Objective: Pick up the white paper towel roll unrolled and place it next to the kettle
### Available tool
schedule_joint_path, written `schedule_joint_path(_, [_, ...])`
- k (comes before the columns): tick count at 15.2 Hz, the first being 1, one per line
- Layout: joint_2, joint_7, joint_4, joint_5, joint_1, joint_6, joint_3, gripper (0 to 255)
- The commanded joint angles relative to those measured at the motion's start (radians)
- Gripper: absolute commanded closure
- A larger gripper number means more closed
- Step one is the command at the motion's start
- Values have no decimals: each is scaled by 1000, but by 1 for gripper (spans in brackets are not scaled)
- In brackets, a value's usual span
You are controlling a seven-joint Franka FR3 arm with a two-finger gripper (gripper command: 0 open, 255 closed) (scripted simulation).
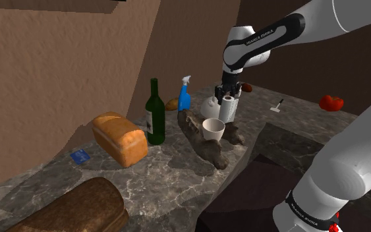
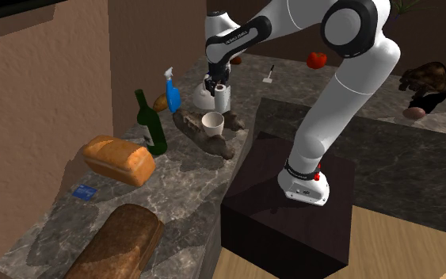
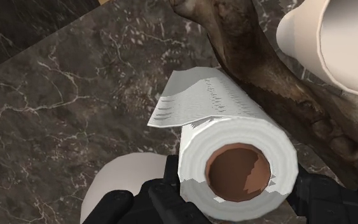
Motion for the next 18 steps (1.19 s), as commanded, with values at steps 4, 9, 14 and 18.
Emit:
schedule_joint_path(4, [0, 0, 0, 0, 0, 0, 0, 0])
schedule_joint_path(9, [-32, 2, 38, -1, 2, -69, 5, 0])
schedule_joint_path(14, [-56, 3, 76, 0, 4, -131, 9, 0])
schedule_joint_path(18, [-56, 3, 76, 0, 4, -131, 9, 0])
